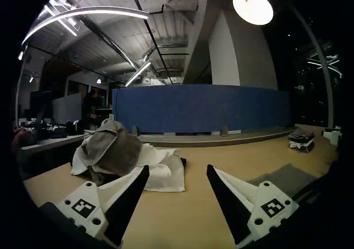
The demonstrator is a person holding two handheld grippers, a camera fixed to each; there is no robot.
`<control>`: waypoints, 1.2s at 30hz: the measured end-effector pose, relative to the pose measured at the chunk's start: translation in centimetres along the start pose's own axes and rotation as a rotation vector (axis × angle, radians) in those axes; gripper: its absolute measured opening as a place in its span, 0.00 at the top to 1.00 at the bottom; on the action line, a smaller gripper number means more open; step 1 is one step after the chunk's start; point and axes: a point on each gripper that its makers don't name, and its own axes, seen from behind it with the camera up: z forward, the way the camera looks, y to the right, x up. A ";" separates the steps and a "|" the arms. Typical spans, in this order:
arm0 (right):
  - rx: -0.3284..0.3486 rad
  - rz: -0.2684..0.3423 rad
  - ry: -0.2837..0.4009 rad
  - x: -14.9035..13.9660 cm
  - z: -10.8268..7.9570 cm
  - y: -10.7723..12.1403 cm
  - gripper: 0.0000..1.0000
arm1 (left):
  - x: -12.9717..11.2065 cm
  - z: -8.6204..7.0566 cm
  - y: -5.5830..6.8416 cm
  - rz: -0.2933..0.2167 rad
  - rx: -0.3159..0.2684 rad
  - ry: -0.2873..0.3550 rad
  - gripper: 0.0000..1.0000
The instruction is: Fold towel
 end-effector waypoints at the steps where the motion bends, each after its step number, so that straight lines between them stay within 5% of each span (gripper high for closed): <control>1: 0.002 0.000 0.000 0.0 0.0 -0.2 0.00 | 0.0 0.0 0.0 0.000 0.000 0.000 0.03; 26: -0.035 0.007 0.027 1.7 -0.5 0.1 0.00 | 0.4 0.2 -0.4 0.000 0.016 0.010 0.03; 36: -0.018 -0.005 0.014 7.8 -2.1 -0.9 0.00 | 8.3 -1.0 -0.5 -0.018 0.006 0.069 0.04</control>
